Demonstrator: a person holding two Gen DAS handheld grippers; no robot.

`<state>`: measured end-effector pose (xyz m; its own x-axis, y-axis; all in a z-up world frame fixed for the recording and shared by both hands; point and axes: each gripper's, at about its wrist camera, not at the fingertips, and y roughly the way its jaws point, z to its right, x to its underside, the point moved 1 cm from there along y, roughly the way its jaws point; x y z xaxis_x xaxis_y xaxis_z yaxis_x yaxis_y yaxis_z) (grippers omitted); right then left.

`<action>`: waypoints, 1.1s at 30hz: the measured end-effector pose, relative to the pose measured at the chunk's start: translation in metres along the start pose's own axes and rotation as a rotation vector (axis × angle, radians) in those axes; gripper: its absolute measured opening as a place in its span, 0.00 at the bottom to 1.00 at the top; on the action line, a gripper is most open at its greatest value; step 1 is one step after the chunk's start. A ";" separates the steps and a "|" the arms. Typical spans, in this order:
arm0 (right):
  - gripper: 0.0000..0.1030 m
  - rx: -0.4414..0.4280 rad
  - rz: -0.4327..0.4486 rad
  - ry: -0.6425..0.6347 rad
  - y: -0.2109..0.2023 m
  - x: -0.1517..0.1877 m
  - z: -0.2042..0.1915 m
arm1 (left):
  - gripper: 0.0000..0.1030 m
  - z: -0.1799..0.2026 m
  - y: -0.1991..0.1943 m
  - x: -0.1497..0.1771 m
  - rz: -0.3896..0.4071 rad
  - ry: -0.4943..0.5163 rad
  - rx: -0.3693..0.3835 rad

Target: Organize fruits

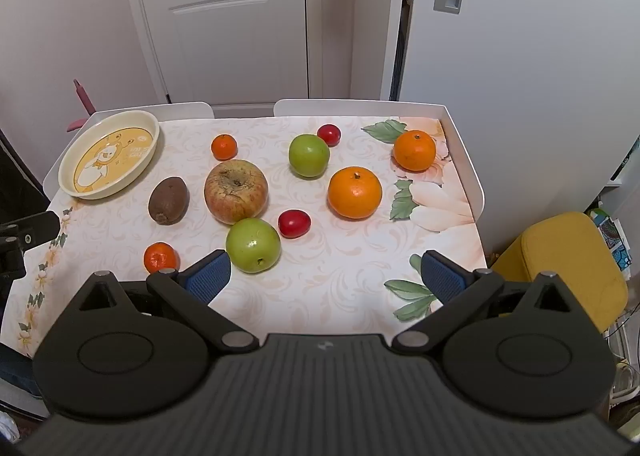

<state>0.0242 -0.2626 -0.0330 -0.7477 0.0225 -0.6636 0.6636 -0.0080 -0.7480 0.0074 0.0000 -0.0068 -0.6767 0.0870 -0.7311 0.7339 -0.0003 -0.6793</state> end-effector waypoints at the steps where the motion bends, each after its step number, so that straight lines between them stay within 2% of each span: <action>1: 1.00 0.000 0.000 0.000 0.000 0.000 0.000 | 1.00 0.000 0.000 0.000 0.000 0.000 0.000; 17: 1.00 -0.002 -0.002 0.002 0.001 0.001 0.001 | 1.00 -0.001 0.000 0.001 -0.001 -0.005 0.001; 21: 1.00 -0.026 -0.012 0.000 0.001 0.000 -0.001 | 1.00 0.000 0.004 0.002 -0.011 -0.001 -0.006; 33: 1.00 -0.139 -0.034 -0.019 0.056 0.011 0.006 | 1.00 0.019 0.053 0.025 -0.043 0.081 0.012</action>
<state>0.0531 -0.2688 -0.0820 -0.7694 0.0017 -0.6388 0.6334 0.1313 -0.7626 0.0280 -0.0165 -0.0621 -0.7005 0.1671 -0.6938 0.7029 -0.0062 -0.7112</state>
